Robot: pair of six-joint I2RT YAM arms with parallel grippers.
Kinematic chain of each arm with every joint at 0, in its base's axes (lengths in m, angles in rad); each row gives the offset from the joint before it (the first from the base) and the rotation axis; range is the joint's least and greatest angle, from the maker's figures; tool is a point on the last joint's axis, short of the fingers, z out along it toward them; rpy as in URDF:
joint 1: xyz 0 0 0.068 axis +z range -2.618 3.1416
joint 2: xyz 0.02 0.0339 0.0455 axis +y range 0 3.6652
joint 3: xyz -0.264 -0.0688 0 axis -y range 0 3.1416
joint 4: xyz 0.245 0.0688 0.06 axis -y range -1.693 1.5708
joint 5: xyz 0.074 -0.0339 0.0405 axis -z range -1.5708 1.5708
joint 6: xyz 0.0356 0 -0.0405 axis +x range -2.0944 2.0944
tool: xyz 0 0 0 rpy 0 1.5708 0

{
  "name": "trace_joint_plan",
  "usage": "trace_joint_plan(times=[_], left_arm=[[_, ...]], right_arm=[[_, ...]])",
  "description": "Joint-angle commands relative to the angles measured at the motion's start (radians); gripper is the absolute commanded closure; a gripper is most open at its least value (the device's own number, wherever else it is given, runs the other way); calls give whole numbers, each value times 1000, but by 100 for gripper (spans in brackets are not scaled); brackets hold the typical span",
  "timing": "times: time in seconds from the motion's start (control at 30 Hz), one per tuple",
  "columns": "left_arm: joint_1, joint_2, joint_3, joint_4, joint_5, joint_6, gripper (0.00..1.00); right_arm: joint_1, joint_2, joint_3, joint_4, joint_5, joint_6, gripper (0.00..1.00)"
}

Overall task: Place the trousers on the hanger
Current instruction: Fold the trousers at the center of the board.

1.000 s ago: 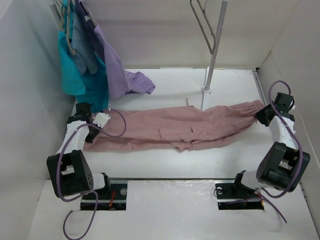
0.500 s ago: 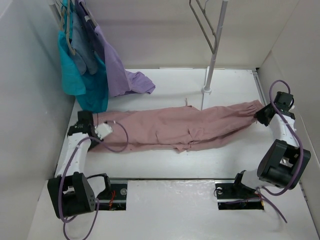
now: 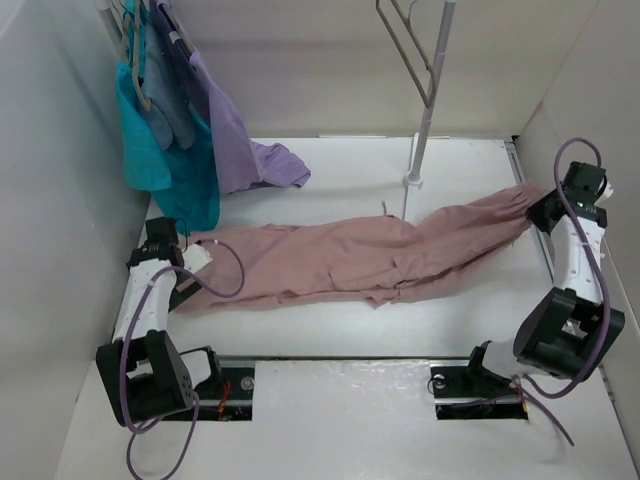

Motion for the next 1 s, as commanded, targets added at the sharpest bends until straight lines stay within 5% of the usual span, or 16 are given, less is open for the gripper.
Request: trace_joint_plan(times=[0.0, 0.17, 0.37, 0.7, 0.97], left_arm=[[16, 1, 87, -80, 67, -11, 5], [16, 12, 139, -132, 226, -36, 3], [-88, 151, 150, -17, 316, -341, 6], [-166, 314, 30, 193, 297, -485, 13], [-191, 343, 29, 261, 288, -530, 38]], right_arm=[[-5, -78, 129, -21, 115, -51, 100], [94, -114, 172, -41, 280, -120, 100], [567, -102, 278, -145, 806, -76, 100], [1096, -72, 555, -244, 1165, -31, 100], [1475, 100, 772, -180, 1206, -31, 100]])
